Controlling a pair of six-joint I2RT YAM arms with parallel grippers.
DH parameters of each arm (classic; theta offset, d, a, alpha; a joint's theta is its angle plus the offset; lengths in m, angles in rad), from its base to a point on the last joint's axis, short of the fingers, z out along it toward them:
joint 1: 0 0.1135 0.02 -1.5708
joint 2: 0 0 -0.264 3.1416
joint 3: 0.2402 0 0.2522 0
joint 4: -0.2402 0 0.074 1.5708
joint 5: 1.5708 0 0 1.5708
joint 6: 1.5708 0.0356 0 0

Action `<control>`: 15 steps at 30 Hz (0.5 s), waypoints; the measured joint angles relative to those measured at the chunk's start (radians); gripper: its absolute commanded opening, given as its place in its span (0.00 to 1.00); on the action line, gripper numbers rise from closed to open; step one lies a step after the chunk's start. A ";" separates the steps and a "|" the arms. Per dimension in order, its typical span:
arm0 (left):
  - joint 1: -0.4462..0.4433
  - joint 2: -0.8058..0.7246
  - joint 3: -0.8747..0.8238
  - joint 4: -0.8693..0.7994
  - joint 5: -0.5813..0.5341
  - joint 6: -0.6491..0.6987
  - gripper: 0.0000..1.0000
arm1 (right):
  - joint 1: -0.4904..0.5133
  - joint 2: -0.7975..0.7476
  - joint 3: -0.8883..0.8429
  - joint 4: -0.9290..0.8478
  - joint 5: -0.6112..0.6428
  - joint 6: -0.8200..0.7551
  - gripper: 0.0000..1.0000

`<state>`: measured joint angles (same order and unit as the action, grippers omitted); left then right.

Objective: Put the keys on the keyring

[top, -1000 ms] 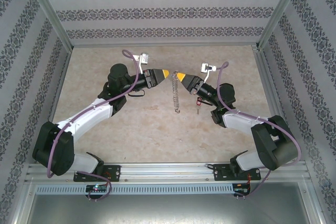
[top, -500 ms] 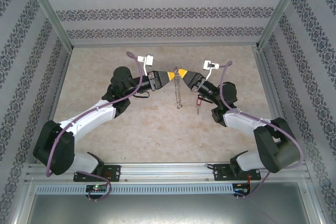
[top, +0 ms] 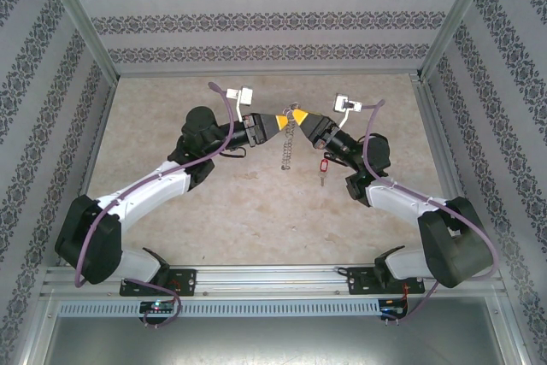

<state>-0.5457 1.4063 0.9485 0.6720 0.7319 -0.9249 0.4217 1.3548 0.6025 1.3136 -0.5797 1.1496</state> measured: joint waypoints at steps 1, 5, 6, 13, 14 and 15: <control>-0.001 0.003 0.004 0.002 0.000 0.000 0.26 | 0.001 0.000 0.000 0.000 0.000 0.000 0.00; -0.005 0.013 0.018 0.008 0.000 0.000 0.26 | 0.002 0.000 0.001 0.000 0.000 0.000 0.00; -0.005 0.014 0.021 0.010 0.000 0.000 0.26 | 0.002 0.000 0.001 0.000 0.000 0.000 0.00; -0.005 0.026 0.024 0.018 0.000 0.000 0.26 | 0.002 0.000 0.005 0.000 0.000 0.000 0.00; -0.005 0.026 0.025 0.018 0.000 0.000 0.26 | 0.002 0.000 0.005 0.000 0.000 0.000 0.00; -0.005 0.027 0.024 0.018 0.000 0.000 0.26 | 0.002 0.000 0.005 0.000 0.000 0.000 0.00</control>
<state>-0.5507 1.4338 0.9730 0.6899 0.7322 -0.9249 0.4240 1.3548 0.6071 1.3136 -0.5797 1.1496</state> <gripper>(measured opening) 0.261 0.064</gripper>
